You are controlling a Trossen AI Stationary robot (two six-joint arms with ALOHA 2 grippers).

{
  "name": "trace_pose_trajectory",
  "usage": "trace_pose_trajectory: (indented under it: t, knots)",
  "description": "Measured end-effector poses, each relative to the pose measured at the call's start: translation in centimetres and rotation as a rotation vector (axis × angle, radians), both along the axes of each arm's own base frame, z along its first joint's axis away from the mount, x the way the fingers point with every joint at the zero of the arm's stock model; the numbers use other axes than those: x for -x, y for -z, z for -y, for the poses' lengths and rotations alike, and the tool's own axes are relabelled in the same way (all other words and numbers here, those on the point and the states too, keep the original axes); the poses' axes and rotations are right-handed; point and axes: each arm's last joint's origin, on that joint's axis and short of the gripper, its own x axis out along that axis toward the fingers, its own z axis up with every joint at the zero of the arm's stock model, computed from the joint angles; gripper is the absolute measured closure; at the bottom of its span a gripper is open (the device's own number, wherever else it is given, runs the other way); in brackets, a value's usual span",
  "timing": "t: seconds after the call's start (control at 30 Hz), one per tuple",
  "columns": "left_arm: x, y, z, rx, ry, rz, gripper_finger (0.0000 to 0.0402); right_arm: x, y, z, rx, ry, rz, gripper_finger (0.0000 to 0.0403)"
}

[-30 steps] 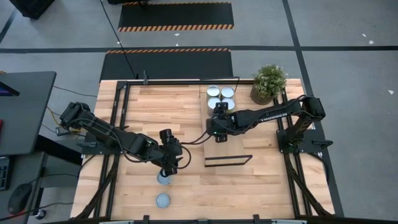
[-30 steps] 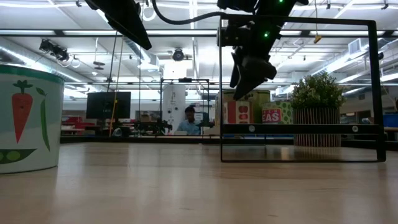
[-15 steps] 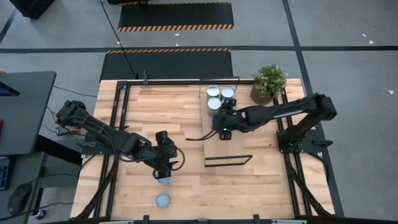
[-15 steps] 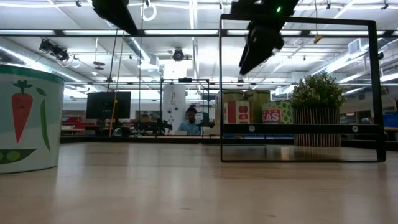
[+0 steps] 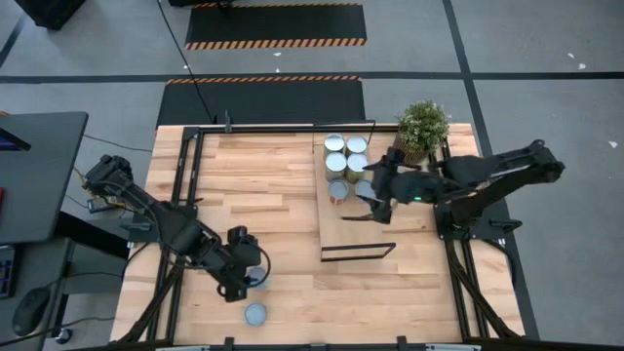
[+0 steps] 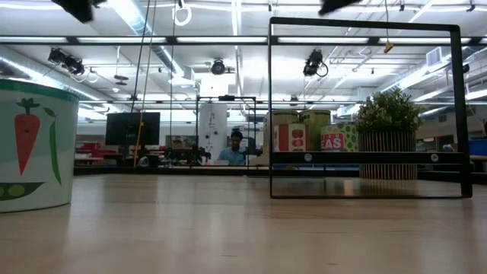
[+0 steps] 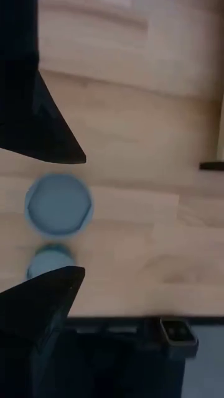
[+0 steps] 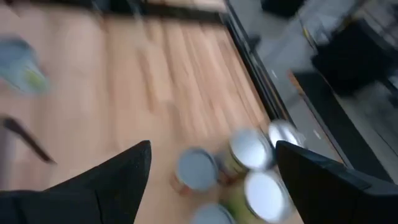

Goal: Pick and place cans onto a shelf
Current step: Put the canned mixed vegetables on the shelf

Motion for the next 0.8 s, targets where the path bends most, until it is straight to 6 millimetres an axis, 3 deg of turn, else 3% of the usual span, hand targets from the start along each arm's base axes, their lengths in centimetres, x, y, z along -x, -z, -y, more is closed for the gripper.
trace_pose_trajectory:
  t: [0.17, 0.33, 0.57, 0.8]
  knots:
    - [1.8, -0.2, 2.2, 0.076, 0.012, -0.028, 0.0114, 1.3, -1.6, -2.2, -0.007, -0.123, 0.111, 0.0053]
    - [4.2, 0.8, 3.2, 0.095, -0.142, -0.154, 0.0114, 1.9, -1.7, -3.8, 0.061, -0.142, 0.129, 0.0053]
    - [5.8, 5.7, 4.3, -0.003, -0.261, -0.211, 0.0114, 2.2, -1.7, -4.8, 0.072, -0.17, 0.132, 0.0053]
    - [5.1, 10.1, 4.7, -0.058, -0.252, -0.172, 0.0114, 2.2, -1.6, -4.8, 0.073, -0.17, 0.128, 0.0053]
